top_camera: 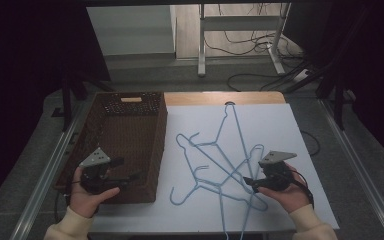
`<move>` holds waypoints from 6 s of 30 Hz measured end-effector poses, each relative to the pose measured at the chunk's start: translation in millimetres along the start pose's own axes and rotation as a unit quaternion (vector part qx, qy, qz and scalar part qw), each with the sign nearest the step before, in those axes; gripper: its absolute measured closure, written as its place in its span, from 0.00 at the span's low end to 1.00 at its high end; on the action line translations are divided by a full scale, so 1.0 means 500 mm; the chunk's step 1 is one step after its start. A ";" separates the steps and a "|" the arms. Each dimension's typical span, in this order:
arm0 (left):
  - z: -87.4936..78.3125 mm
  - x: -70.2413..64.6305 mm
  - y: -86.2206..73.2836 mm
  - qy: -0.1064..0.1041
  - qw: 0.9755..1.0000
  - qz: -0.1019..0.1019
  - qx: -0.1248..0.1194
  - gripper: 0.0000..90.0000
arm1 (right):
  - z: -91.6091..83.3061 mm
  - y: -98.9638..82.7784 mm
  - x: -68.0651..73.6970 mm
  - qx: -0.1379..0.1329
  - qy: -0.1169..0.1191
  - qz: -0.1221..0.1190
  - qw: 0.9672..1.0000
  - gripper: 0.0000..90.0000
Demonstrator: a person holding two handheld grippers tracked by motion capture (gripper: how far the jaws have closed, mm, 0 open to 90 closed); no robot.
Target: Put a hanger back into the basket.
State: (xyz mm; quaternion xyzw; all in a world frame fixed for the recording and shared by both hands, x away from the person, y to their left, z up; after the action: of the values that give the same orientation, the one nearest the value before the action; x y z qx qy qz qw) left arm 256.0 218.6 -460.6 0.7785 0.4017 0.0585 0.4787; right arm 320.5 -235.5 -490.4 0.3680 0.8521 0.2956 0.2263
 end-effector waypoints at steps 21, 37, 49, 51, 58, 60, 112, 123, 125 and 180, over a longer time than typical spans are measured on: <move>-0.003 -0.006 0.003 -0.003 1.000 0.002 -0.002 0.23 | 0.115 0.114 0.138 0.085 0.071 -0.108 0.988 0.42; -0.005 -0.004 0.000 -0.002 1.000 0.003 -0.003 0.23 | 0.173 0.117 0.188 0.143 0.080 -0.179 0.970 0.65; -0.003 -0.013 0.003 0.000 1.000 0.010 -0.003 0.23 | 0.175 0.118 0.191 0.149 0.110 -0.194 0.963 0.94; -0.005 -0.016 0.005 0.002 1.000 0.011 -0.008 0.23 | 0.173 0.118 0.191 0.144 0.107 -0.201 0.963 0.95; -0.004 -0.031 0.013 -0.003 1.000 0.018 -0.010 0.23 | 0.149 0.133 0.175 0.112 0.093 -0.185 0.972 0.95; 0.000 -0.037 0.017 -0.005 1.000 0.022 -0.009 0.23 | 0.136 0.142 0.163 0.095 0.083 -0.170 0.977 0.95; 0.353 -0.223 0.093 -0.142 0.981 0.023 0.128 0.31 | 0.020 0.190 0.076 -0.065 0.001 -0.011 0.998 0.95; 0.403 -0.214 0.085 -0.156 0.977 -0.013 0.142 0.57 | 0.009 0.189 0.079 -0.075 0.001 -0.004 0.997 0.95; 0.405 -0.213 0.084 -0.168 0.975 -0.021 0.144 0.65 | 0.008 0.189 0.081 -0.075 0.002 -0.004 0.997 0.95; 0.136 -0.137 0.223 -0.174 0.985 -0.015 -0.016 0.95 | -0.024 0.013 -0.054 -0.098 0.007 0.077 0.992 0.23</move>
State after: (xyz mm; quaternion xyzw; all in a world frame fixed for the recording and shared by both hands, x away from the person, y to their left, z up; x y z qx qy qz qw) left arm 305.9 100.3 -388.5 0.7629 0.3234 -0.0785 0.5543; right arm 333.2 -256.6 -472.9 0.4064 0.7899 0.3964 0.2319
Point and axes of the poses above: each handheld gripper's, and its own axes: z roughly forward along the jaws, y roughly out of its top, x roughly to its left, the point moved 3 cm from there along z, roughly forward along the jaws, and after that the axes turned 10 degrees about -y, right-handed, at the moved point
